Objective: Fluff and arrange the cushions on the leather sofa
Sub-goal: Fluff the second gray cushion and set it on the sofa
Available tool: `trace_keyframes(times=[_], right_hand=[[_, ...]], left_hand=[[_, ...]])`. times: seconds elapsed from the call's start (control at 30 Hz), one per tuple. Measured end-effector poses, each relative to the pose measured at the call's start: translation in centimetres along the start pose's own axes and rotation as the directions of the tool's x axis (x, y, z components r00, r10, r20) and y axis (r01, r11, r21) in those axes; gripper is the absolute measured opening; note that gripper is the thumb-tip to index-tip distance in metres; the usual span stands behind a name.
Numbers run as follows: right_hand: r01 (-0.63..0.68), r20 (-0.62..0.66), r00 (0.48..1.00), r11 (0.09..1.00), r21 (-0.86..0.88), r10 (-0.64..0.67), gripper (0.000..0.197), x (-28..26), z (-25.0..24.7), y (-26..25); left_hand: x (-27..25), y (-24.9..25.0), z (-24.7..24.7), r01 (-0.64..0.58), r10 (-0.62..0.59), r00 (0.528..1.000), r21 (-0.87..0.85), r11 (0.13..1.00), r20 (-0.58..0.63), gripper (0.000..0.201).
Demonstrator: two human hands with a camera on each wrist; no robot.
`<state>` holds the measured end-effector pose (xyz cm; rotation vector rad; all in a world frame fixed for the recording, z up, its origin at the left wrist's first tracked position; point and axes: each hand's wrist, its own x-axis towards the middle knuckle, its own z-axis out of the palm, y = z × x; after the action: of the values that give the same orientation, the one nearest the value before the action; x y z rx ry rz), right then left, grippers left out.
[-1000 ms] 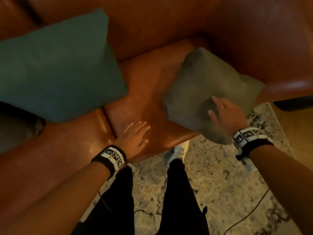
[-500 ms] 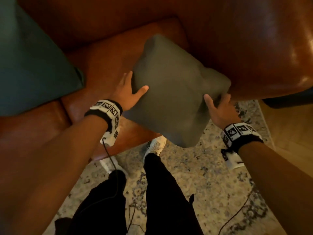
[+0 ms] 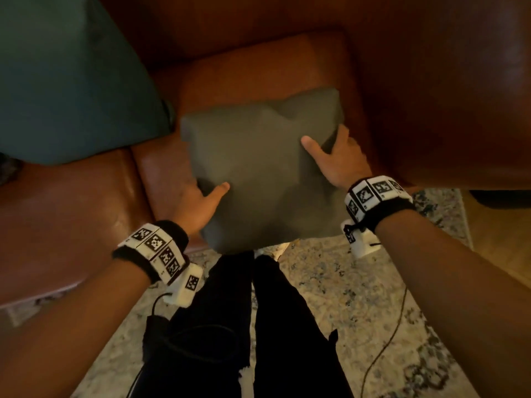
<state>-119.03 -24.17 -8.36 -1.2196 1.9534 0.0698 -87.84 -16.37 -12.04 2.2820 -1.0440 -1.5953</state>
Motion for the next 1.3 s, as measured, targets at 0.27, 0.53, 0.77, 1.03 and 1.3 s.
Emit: trace_keyframes(times=[0.27,0.53,0.77,1.03,1.3], right_hand=[[-0.153,0.045,0.987,0.987,-0.058,0.155,0.105,4.0,-0.4,-2.9],[-0.092,0.000,0.995,0.966,-0.241,0.095,0.072,9.2,-1.7,-8.0],[-0.178,0.056,0.976,0.921,-0.346,0.210,0.071,12.1,-3.3,-10.1],[-0.014,0.298,0.931,0.840,-0.543,0.208,0.063,15.9,-3.0,-9.6],[0.084,0.400,0.894,0.800,-0.594,0.203,0.067,18.0,-3.8,-11.8]], left_hand=[[0.6,0.6,-3.3,-0.106,0.104,0.994,0.178,0.978,0.020,0.092],[8.2,3.7,-8.8,-0.215,0.231,0.959,0.110,0.970,-0.161,0.070],[12.8,7.8,-8.9,-0.127,0.067,0.987,0.470,0.874,0.143,0.059],[15.4,7.0,-7.6,-0.071,-0.089,0.950,0.485,0.871,0.298,0.118],[14.5,5.7,-5.8,-0.036,-0.055,0.976,0.406,0.913,0.210,0.075]])
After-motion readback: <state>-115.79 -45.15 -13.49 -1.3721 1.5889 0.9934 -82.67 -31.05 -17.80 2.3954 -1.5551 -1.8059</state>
